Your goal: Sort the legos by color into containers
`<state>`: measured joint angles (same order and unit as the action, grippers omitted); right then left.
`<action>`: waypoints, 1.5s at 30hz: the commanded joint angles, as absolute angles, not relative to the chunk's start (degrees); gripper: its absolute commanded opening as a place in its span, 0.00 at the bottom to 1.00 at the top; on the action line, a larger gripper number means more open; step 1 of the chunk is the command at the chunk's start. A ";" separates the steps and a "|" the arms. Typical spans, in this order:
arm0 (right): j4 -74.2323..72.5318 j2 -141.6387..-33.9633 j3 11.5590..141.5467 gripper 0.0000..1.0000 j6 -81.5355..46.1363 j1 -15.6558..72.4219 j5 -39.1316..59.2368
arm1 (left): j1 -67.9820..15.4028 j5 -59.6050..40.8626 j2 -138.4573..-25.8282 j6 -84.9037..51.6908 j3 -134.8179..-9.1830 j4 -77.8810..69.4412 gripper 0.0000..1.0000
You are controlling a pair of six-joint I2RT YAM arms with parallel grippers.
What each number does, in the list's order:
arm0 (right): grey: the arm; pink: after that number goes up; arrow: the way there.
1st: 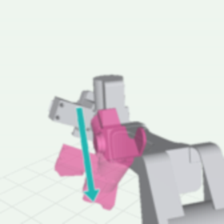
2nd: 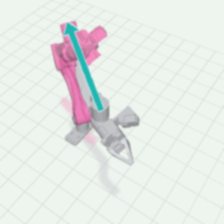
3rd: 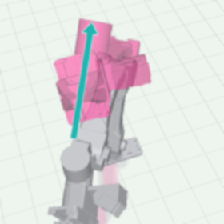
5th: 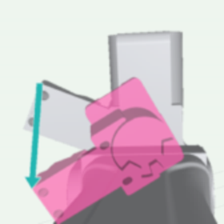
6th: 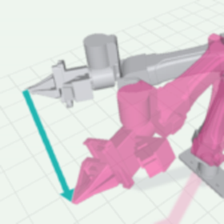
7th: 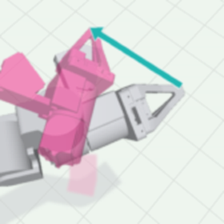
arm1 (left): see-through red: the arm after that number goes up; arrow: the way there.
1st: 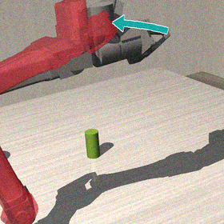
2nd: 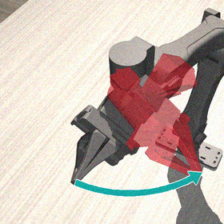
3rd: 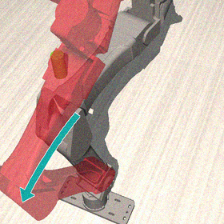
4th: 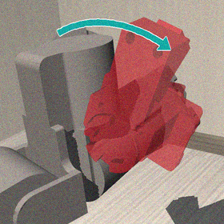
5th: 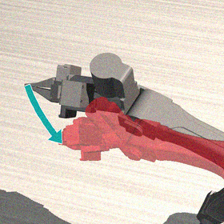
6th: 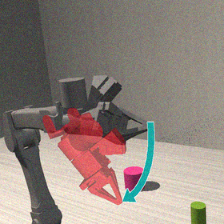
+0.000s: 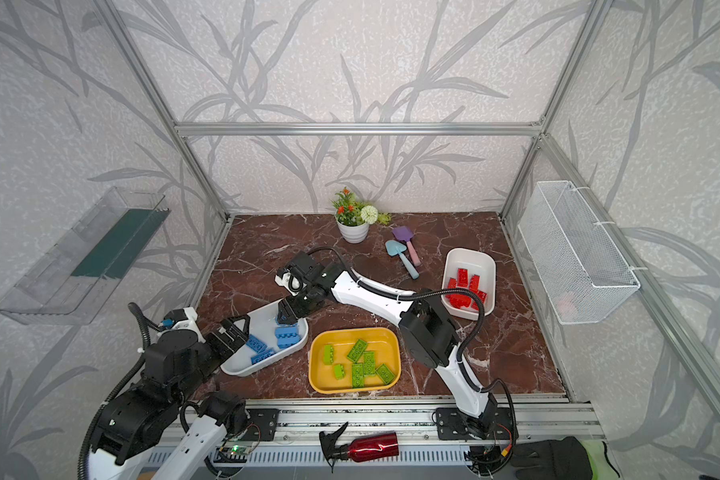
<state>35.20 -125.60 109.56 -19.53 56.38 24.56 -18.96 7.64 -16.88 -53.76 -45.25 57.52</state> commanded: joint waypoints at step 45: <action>20.78 -55.58 42.72 0.99 -4.45 21.96 -7.93 | -12.48 29.18 -43.76 -13.92 -30.22 6.82 0.99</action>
